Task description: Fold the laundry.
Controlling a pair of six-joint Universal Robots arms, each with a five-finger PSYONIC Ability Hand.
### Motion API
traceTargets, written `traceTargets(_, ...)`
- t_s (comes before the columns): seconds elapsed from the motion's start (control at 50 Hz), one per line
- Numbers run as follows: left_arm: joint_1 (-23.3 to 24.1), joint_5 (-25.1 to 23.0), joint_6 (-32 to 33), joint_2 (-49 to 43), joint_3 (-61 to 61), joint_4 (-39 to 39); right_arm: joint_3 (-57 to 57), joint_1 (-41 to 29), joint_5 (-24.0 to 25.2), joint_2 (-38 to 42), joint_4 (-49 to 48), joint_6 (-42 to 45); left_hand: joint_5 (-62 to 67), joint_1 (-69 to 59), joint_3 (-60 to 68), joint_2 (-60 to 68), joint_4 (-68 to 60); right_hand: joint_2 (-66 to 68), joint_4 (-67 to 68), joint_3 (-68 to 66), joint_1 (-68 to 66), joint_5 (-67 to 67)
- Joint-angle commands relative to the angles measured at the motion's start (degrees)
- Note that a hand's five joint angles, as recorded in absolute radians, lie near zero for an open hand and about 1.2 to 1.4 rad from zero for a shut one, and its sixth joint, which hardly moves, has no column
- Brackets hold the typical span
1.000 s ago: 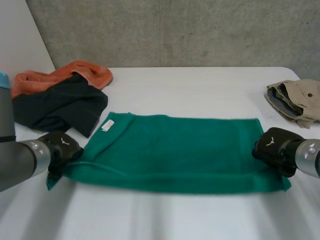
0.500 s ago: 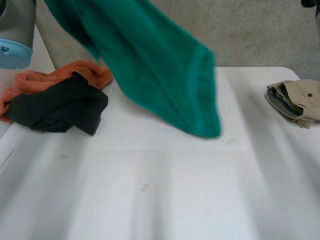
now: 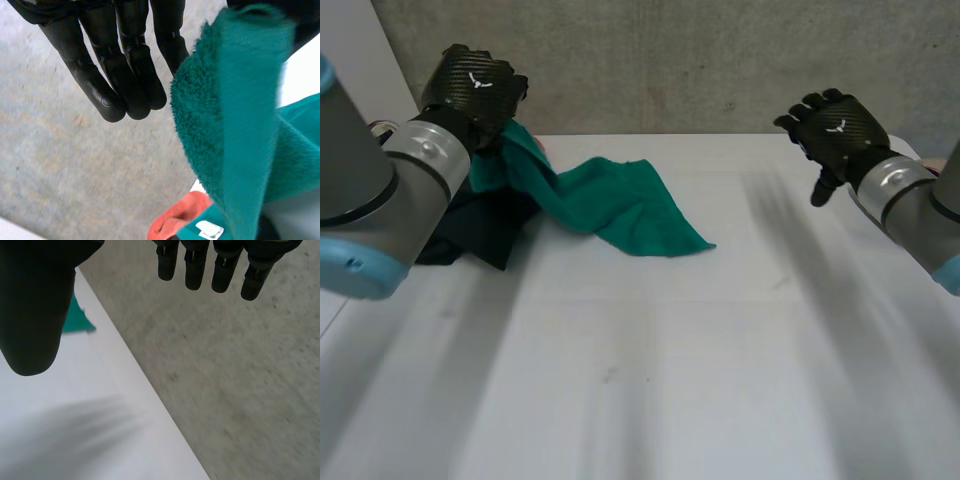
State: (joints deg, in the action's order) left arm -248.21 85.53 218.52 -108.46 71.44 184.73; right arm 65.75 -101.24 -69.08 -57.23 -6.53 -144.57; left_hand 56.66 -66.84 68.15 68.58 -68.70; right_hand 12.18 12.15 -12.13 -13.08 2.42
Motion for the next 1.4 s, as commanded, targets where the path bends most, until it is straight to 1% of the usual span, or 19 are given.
traceTargets(0.02,2.7,-3.7,2.8,13.1,10.9,-1.7,-10.6,-4.0,5.9,5.6,1.7,-5.5,13.3,-13.2,11.9,11.4,-11.3,-2.2,-2.1,2.1,3.1,-2.4)
traceTargets(0.24,6.5,-5.7,3.8,30.9,23.5,-2.9,-16.1,-16.3,14.1,15.3,0.4,-0.9,13.3,-13.2,11.9,11.4,-11.3,-2.2,-2.1,2.1,3.1,-2.4)
traceTargets(0.4,7.1,-6.1,2.7,39.6,27.0,-4.8,-20.2,-23.0,12.1,24.4,3.4,4.4,13.3,-13.2,11.9,11.4,-11.3,0.8,0.9,-0.9,0.1,0.6)
traceTargets(0.44,6.9,-6.3,2.1,41.0,27.3,-5.1,-22.1,-23.4,10.3,26.1,4.3,5.1,13.3,-13.2,11.9,11.4,-11.3,15.2,15.2,-15.3,-14.3,15.0)
traceTargets(0.46,6.6,-6.4,1.5,41.9,27.5,-4.9,-23.5,-23.3,9.0,27.0,4.9,5.3,13.3,-13.2,11.9,11.4,-11.3,35.6,35.7,-35.7,-34.7,35.4)
traceTargets(0.5,5.7,-6.7,0.7,42.4,27.9,-4.8,-25.2,-23.1,7.0,27.7,5.1,5.3,13.3,-13.2,11.9,11.4,-11.3,65.5,65.5,-65.5,-64.6,65.2)
traceTargets(0.52,5.2,-6.8,0.2,42.3,28.1,-4.8,-26.0,-23.0,5.9,27.8,5.2,5.1,13.3,-13.2,11.9,11.4,-11.3,67.8,67.8,-67.8,-66.9,67.6)
traceTargets(0.58,2.0,-7.3,-1.2,41.0,28.8,-4.5,-27.4,-21.4,-0.9,26.4,5.6,4.3,13.3,-13.2,11.9,11.4,-11.3,67.8,67.9,-67.9,-66.9,67.6)
traceTargets(0.62,-1.8,-7.8,-2.4,38.2,28.9,-4.1,-25.4,-19.2,-6.9,21.6,5.9,4.1,13.3,-13.2,11.9,11.4,-11.3,67.8,67.9,-67.9,-66.9,67.6)
traceTargets(0.64,-2.5,-8.0,-2.6,37.3,28.9,-3.9,-24.1,-18.4,-8.1,20.0,6.1,4.2,13.3,-13.2,11.9,11.4,-11.3,67.8,67.9,-67.9,-66.9,67.6)
traceTargets(0.74,-6.1,-8.6,-3.7,30.5,27.7,-2.3,-12.6,-14.0,-10.8,9.0,8.1,6.7,13.3,-13.2,11.9,11.4,-11.3,67.8,67.9,-67.9,-66.9,67.6)
traceTargets(0.82,-6.2,-8.3,-4.4,23.2,25.3,-0.8,0.4,-12.5,-12.3,-0.8,10.3,11.8,13.3,-13.2,11.9,11.4,-11.3,67.8,67.9,-67.9,-66.9,67.6)
traceTargets(0.92,-5.4,-6.3,-4.2,11.5,18.9,-0.5,18.0,-14.3,-17.1,-12.3,17.7,16.8,13.3,-13.2,11.9,11.4,-11.3,67.8,67.9,-67.9,-66.9,67.6)
traceTargets(0.98,-5.2,-3.7,-4.1,5.0,13.6,-1.1,23.0,-16.8,-16.4,-15.2,21.2,16.1,13.3,-13.2,11.9,11.4,-11.3,67.8,67.9,-67.9,-66.9,67.6)
traceTargets(1.08,-4.3,0.0,-4.0,-1.9,6.4,-3.5,23.6,-19.4,-8.5,-12.5,22.6,7.7,13.3,-13.2,11.9,11.4,-11.3,59.9,59.9,-60.0,-59.0,59.7)
traceTargets(1.14,-3.5,1.3,-4.0,-3.0,2.5,-5.0,19.2,-17.1,-6.0,-9.4,22.8,1.9,13.3,-13.2,11.9,11.4,-11.3,33.7,33.8,-33.8,-32.8,33.5)
traceTargets(1.22,-2.2,1.8,-4.1,-2.2,-0.2,-7.5,12.3,-13.0,-6.4,-8.2,24.8,-2.6,13.3,-13.2,11.9,11.4,-11.3,15.2,15.2,-15.2,-14.3,15.0)
traceTargets(1.24,-1.6,1.8,-4.2,-1.4,-0.7,-8.2,10.2,-11.7,-6.5,-8.2,25.8,-2.8,13.3,-13.2,11.9,11.4,-11.3,6.2,6.2,-6.2,-5.3,5.9)
traceTargets(1.4,0.4,1.7,-3.9,3.7,2.3,-9.0,5.3,-7.8,-6.8,-8.2,31.5,3.9,13.3,-13.2,11.9,11.4,-11.3,2.2,2.2,-2.2,-1.3,2.0)
